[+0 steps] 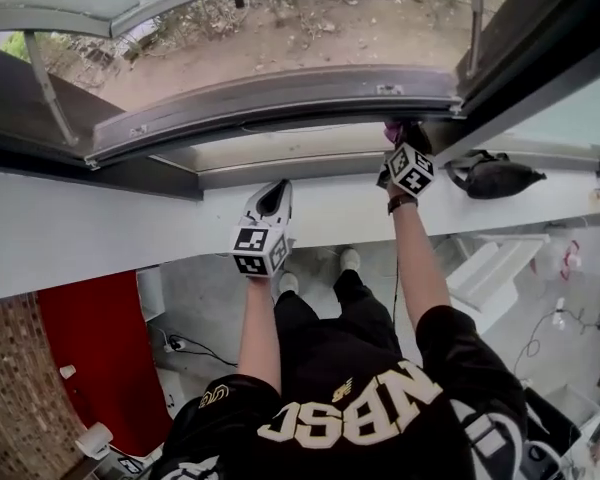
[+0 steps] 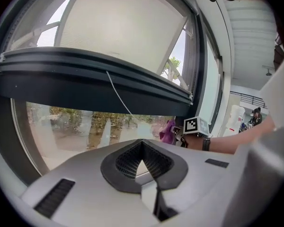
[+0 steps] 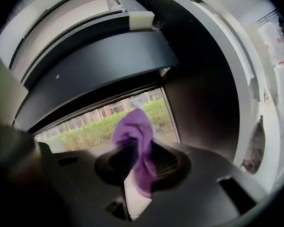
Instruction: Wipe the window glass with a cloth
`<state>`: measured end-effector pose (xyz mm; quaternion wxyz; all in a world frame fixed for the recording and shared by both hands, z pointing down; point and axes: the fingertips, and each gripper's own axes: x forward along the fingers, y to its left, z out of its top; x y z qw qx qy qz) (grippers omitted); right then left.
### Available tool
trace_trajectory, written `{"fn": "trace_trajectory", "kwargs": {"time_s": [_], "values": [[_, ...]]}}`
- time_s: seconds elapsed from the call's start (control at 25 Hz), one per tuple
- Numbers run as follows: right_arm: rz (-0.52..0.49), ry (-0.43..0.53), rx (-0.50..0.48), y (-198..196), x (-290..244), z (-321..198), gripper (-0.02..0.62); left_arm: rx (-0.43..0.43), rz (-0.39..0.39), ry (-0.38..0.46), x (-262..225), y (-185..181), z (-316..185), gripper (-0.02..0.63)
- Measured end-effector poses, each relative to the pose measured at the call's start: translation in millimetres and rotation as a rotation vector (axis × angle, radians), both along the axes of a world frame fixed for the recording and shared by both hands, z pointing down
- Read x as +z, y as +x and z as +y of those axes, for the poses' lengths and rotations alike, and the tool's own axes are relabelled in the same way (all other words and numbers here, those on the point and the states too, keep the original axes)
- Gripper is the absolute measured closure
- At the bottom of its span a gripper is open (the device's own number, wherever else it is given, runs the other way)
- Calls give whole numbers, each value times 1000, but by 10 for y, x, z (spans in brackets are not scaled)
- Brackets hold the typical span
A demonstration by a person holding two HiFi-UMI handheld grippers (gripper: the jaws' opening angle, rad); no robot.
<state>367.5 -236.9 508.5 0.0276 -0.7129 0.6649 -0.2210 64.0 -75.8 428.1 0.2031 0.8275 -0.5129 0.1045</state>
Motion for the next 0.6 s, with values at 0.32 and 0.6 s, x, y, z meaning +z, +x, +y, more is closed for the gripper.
{"fn": "trace_trajectory", "kwargs": {"time_s": [0.32, 0.6], "values": [[158, -80, -279, -1344, 239, 523, 506, -145, 59, 175, -273, -923, -82, 583], [156, -145, -710, -4214, 688, 1262, 506, -178, -19, 162, -194, -2406, 253, 583]]}}
